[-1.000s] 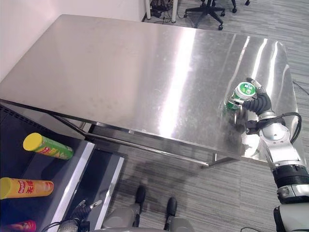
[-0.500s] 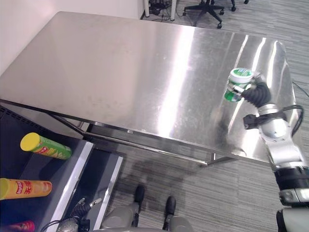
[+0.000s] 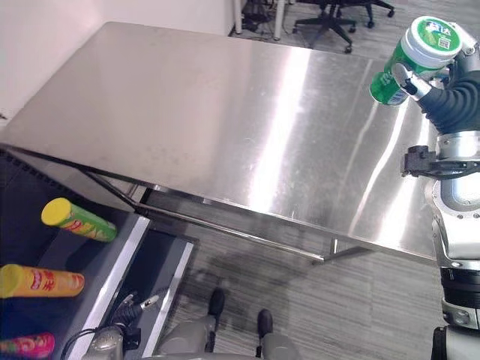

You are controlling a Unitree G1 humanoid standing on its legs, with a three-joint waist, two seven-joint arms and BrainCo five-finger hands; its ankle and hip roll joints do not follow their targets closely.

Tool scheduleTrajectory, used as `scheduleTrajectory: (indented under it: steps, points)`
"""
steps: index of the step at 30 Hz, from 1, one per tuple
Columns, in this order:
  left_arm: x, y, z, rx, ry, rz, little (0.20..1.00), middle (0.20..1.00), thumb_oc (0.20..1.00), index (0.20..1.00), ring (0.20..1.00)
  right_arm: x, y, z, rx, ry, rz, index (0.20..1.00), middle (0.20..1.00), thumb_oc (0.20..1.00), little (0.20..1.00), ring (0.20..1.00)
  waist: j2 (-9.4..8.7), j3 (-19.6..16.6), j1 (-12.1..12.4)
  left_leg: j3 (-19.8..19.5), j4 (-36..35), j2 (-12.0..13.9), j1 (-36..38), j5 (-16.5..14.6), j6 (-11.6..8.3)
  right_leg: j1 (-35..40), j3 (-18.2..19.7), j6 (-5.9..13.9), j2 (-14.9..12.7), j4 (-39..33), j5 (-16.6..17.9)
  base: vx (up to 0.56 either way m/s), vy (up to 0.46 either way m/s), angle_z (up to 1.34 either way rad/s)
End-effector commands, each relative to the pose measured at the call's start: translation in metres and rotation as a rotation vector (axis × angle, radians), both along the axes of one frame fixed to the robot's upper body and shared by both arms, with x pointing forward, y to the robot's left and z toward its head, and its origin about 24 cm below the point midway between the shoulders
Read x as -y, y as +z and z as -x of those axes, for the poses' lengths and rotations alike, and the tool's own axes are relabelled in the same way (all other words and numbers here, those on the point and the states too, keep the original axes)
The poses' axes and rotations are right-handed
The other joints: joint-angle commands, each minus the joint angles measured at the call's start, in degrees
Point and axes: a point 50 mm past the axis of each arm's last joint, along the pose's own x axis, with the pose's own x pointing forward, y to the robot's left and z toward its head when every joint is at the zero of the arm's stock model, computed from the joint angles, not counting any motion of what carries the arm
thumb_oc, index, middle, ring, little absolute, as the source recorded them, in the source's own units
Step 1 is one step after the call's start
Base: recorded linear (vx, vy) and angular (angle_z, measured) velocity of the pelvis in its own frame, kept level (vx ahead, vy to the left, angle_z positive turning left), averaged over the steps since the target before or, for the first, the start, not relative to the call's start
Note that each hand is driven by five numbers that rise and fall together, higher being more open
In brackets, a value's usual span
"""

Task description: Put the goods on the table back onto the shelves and tidy them up.

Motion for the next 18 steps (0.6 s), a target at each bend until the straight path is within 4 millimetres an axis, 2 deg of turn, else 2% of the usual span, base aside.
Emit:
scheduleTrajectory:
  steps: [1,4,5,6,7,9,11,13,14,15,18]
  points:
    - [-0.026,0.007,0.006,-0.007,-0.007,-0.064,1.000,1.000,1.000,1.000,1.000,-0.026,0.031,0.008,0.155,0.157,0.016,0.200,0.200,0.200,0.200,0.200,-3.48,-4.13,3.39,-2.10,6.16,7.80,-4.98,-3.60,-7.89,0.40,1.68,5.14,-1.62,11.34,-16.21,-0.13,-0.197,0.69]
    - [-0.028,0.005,0.013,-0.030,0.008,-0.063,1.000,1.000,1.000,1.000,1.000,-0.031,0.036,0.007,0.163,0.187,0.025,0.200,0.200,0.200,0.200,0.200,-3.38,-3.73,3.23,-1.89,5.60,8.33,-6.54,-2.43,-7.98,0.70,0.10,4.19,0.03,11.47,-16.32,-0.15,-0.167,0.62]
    - [-0.027,0.001,0.020,-0.060,0.011,-0.063,1.000,1.000,1.000,1.000,1.000,-0.032,0.038,0.007,0.176,0.190,0.024,0.200,0.200,0.200,0.200,0.200,-3.78,-3.26,3.13,0.64,6.01,8.56,-6.80,-3.26,-7.51,1.37,-1.23,3.91,-0.06,11.57,-16.49,-0.23,-0.156,0.62]
    - [-0.027,-0.004,0.032,-0.102,0.023,-0.056,1.000,1.000,1.000,1.000,1.000,-0.037,0.040,0.006,0.177,0.202,0.037,0.200,0.200,0.200,0.200,0.200,-3.95,-3.00,2.79,7.23,8.16,10.30,-6.76,-3.97,-6.65,1.17,-3.92,3.51,-0.20,11.84,-15.81,-0.21,-0.113,0.47]
    - [-0.027,-0.004,0.032,-0.101,0.024,-0.056,1.000,1.000,1.000,1.000,1.000,-0.038,0.040,0.006,0.178,0.203,0.038,0.200,0.200,0.200,0.200,0.200,-3.82,-3.06,2.78,7.23,8.24,10.43,-6.94,-3.92,-6.65,1.04,-3.87,3.50,-0.07,11.76,-15.63,-0.22,-0.072,0.72]
    - [-0.028,-0.007,0.042,-0.140,0.043,-0.058,1.000,1.000,1.000,1.000,1.000,-0.043,0.042,0.009,0.192,0.230,0.055,0.200,0.200,0.200,0.200,0.200,-4.26,-3.18,2.63,11.38,12.23,11.60,-5.74,-5.32,-6.15,-0.26,-6.28,3.13,-1.08,12.71,-14.44,-0.18,-0.052,0.79]
    - [-0.029,-0.009,0.048,-0.165,0.045,-0.064,1.000,1.000,1.000,1.000,1.000,-0.047,0.041,0.012,0.193,0.265,0.055,0.200,0.200,0.200,0.200,0.200,-4.73,-3.79,2.33,12.05,14.09,12.11,-3.54,-7.23,-5.96,-0.92,-8.38,2.91,-2.11,12.53,-13.76,-0.16,-0.047,0.47]
    - [-0.029,-0.008,0.043,-0.150,0.044,-0.072,1.000,1.000,1.000,1.000,1.000,-0.051,0.043,0.015,0.202,0.296,0.075,0.200,0.200,0.200,0.200,0.200,-5.16,-4.37,1.51,13.56,15.30,13.59,-0.04,-9.37,-5.68,-2.13,-10.92,2.79,-3.41,12.94,-13.33,-0.17,-0.006,0.50]
    - [-0.030,-0.005,0.035,-0.127,0.032,-0.078,1.000,1.000,1.000,1.000,1.000,-0.056,0.044,0.016,0.209,0.324,0.088,0.200,0.200,0.200,0.200,0.200,-5.15,-5.15,0.53,15.72,15.35,15.75,3.55,-9.60,-5.64,-3.16,-13.42,2.65,-4.25,13.38,-13.20,-0.16,0.014,0.58]
    - [-0.030,-0.005,0.035,-0.127,0.032,-0.078,1.000,1.000,1.000,1.000,1.000,-0.056,0.044,0.016,0.209,0.324,0.088,0.200,0.200,0.200,0.200,0.200,-5.15,-5.22,0.44,15.64,15.15,15.73,3.44,-9.35,-5.62,-3.24,-13.51,2.63,-4.23,13.22,-13.01,-0.17,0.051,0.92]
    - [-0.029,0.000,0.018,-0.080,-0.003,-0.089,1.000,1.000,1.000,1.000,1.000,-0.058,0.045,0.018,0.202,0.321,0.125,0.200,0.200,0.200,0.200,0.200,-4.53,-6.76,-2.00,21.52,14.11,18.88,8.60,-7.96,-6.11,-5.27,-17.88,2.56,-5.55,13.57,-12.06,-0.17,0.100,1.20]
